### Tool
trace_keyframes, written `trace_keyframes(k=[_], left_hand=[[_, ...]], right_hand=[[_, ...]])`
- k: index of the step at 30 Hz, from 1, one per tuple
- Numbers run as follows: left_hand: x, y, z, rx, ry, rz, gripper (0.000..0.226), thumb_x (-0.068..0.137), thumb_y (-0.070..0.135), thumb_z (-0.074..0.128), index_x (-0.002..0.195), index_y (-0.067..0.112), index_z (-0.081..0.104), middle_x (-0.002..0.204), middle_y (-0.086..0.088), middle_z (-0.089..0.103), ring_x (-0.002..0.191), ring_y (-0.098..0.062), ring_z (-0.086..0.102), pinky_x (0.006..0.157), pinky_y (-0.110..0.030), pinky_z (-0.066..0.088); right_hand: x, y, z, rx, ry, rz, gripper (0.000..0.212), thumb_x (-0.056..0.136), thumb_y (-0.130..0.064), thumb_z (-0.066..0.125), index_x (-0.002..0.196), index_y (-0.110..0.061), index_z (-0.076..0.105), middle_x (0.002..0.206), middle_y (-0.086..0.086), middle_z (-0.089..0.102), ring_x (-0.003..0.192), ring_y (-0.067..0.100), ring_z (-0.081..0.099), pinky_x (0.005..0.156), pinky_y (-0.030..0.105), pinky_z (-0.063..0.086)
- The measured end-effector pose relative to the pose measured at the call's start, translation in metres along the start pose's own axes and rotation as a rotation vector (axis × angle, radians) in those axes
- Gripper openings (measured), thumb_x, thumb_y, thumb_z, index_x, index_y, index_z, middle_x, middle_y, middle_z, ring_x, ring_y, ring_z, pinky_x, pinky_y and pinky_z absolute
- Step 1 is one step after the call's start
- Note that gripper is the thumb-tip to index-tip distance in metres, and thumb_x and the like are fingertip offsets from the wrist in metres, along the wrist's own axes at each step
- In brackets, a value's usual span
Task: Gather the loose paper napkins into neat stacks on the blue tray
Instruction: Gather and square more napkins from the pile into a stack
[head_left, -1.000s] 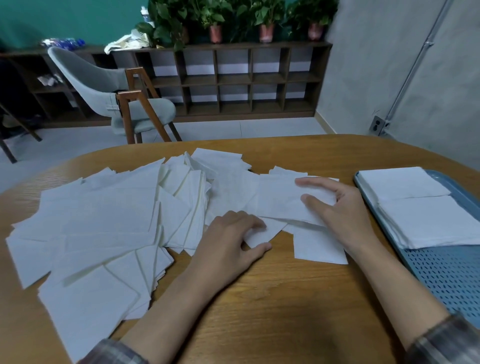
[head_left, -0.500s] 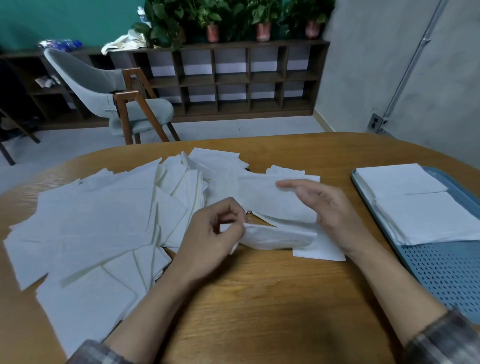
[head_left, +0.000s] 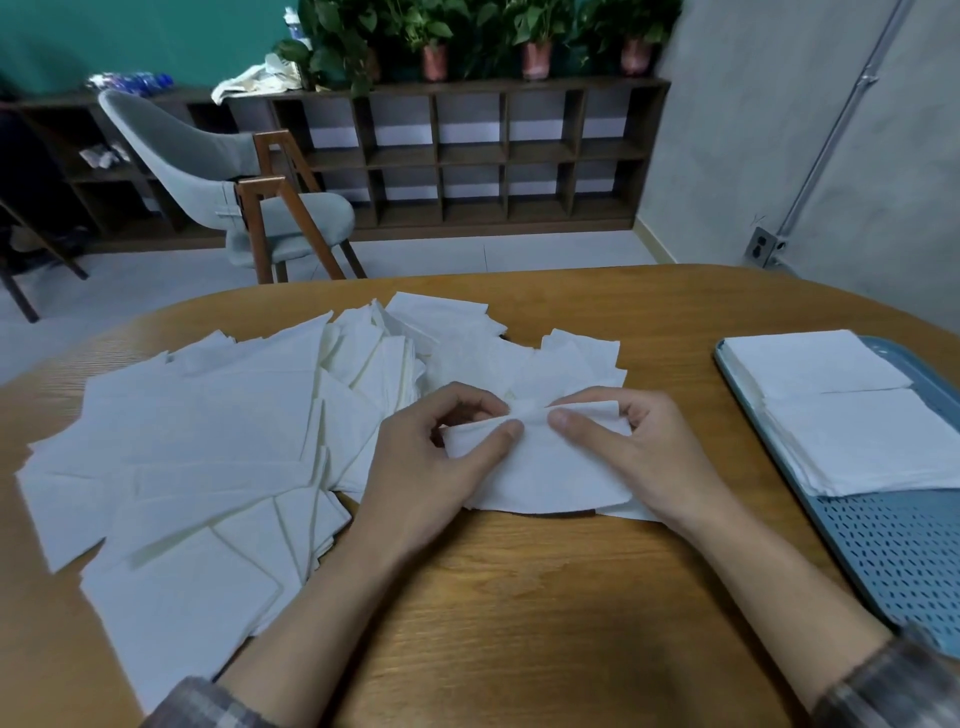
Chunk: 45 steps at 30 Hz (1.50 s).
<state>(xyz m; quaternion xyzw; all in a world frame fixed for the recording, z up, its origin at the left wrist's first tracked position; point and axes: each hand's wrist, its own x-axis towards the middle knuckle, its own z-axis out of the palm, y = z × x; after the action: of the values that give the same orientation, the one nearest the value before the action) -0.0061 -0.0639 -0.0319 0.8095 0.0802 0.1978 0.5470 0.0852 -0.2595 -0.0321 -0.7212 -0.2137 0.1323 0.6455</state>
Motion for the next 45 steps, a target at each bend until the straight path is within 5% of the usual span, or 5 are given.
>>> trace_keyframes(k=[6, 18, 22, 36, 45], left_hand=[[0.005, -0.004, -0.002, 0.018, -0.006, 0.077, 0.006, 0.087, 0.024, 0.085, 0.083, 0.027, 0.082, 0.127, 0.019, 0.066, 0.129, 0.003, 0.056, 0.106, -0.018, 0.044], [0.003, -0.002, 0.005, -0.186, 0.005, -0.102, 0.01, 0.092, 0.025, 0.08, 0.083, 0.02, 0.082, 0.09, 0.01, 0.08, 0.094, -0.002, 0.073, 0.078, -0.017, 0.052], [0.003, -0.003, 0.009, -0.217, 0.026, -0.098, 0.007, 0.09, 0.022, 0.084, 0.089, 0.018, 0.078, 0.087, 0.006, 0.08, 0.092, -0.007, 0.075, 0.079, -0.026, 0.055], [0.014, -0.031, 0.046, 0.516, -0.3, 0.407, 0.036, 0.101, 0.035, 0.069, 0.135, 0.023, 0.067, 0.135, 0.01, 0.066, 0.129, -0.007, 0.055, 0.11, -0.026, 0.044], [0.011, -0.029, 0.049, 0.594, -0.27, 0.462, 0.028, 0.101, 0.045, 0.065, 0.121, 0.027, 0.074, 0.097, 0.014, 0.064, 0.094, -0.007, 0.056, 0.086, -0.032, 0.043]], right_hand=[[-0.001, -0.003, 0.001, 0.019, -0.019, -0.041, 0.012, 0.087, -0.026, 0.078, 0.093, -0.017, 0.082, 0.096, -0.004, 0.081, 0.089, 0.007, 0.074, 0.069, 0.015, 0.052], [0.0, -0.003, 0.0, 0.013, -0.009, -0.076, 0.04, 0.089, -0.031, 0.078, 0.126, -0.041, 0.065, 0.132, -0.007, 0.069, 0.113, 0.018, 0.07, 0.089, 0.037, 0.06], [-0.001, -0.006, -0.006, -0.177, -0.117, -0.138, 0.019, 0.091, -0.02, 0.077, 0.109, -0.028, 0.078, 0.114, -0.015, 0.076, 0.112, 0.002, 0.067, 0.095, 0.014, 0.047], [0.019, 0.016, -0.042, -0.165, 0.404, -0.103, 0.036, 0.098, -0.003, 0.065, 0.11, -0.032, 0.081, 0.116, -0.03, 0.073, 0.118, -0.011, 0.06, 0.103, 0.016, 0.046], [0.019, 0.014, -0.041, -0.158, 0.401, -0.143, 0.036, 0.099, -0.001, 0.063, 0.113, -0.03, 0.08, 0.117, -0.027, 0.074, 0.116, -0.012, 0.062, 0.095, 0.008, 0.047]])
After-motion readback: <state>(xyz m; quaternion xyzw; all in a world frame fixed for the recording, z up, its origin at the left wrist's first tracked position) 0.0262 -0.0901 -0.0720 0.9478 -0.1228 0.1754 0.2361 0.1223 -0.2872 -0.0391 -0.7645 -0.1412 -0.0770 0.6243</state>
